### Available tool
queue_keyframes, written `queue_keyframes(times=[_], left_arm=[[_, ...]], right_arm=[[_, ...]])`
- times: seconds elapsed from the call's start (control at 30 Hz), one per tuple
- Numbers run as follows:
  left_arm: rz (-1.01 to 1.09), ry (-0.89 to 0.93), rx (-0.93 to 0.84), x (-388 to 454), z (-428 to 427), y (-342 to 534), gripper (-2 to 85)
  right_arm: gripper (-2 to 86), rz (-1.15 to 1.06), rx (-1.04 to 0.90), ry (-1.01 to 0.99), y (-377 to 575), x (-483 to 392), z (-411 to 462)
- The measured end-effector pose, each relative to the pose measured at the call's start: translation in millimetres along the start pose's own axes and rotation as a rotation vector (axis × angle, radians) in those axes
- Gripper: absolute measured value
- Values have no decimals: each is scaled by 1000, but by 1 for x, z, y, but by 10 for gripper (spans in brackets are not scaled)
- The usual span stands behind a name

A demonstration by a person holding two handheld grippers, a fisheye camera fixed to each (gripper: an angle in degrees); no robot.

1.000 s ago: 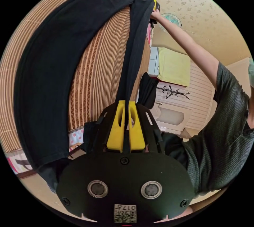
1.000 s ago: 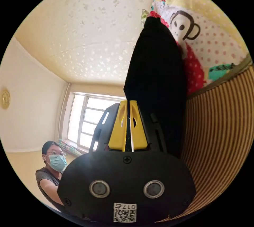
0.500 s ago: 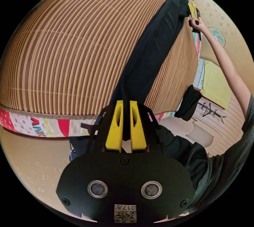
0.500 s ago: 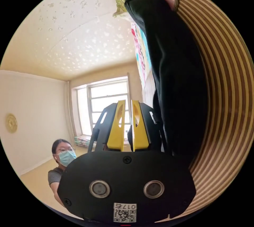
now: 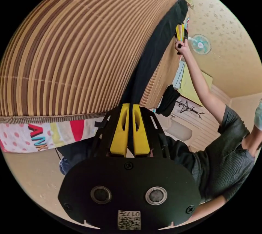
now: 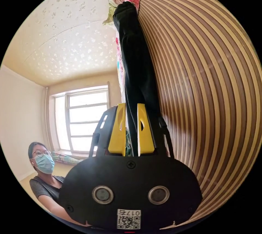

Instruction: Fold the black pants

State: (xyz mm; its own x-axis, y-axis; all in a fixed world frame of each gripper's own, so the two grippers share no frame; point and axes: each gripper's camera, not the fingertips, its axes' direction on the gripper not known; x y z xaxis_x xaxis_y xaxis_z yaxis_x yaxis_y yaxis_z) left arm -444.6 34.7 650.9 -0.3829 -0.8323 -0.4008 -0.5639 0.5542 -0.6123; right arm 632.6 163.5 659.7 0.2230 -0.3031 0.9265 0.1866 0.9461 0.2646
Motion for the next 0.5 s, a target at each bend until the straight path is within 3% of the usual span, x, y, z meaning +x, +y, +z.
queue_keyframes(times=[0.13,0.23,0.3,0.37,0.5], left_arm=[[46,154,1,2,-18,5,-9],[104,334,-23,1,-24,8,-9],[68,327,-12,-3,-26,9,-9],[37,300,-10,-3,-25,8,-9],[-28,99,-54,10,-19,3,-6]], right_arm=[[16,165,31,30,-6,-5,7],[12,153,53,320,-10,-37,-19],[16,26,46,579,-16,-56,-35],[24,-39,11,642,-20,-52,-37],[103,-96,9,462,-15,-26,-42]])
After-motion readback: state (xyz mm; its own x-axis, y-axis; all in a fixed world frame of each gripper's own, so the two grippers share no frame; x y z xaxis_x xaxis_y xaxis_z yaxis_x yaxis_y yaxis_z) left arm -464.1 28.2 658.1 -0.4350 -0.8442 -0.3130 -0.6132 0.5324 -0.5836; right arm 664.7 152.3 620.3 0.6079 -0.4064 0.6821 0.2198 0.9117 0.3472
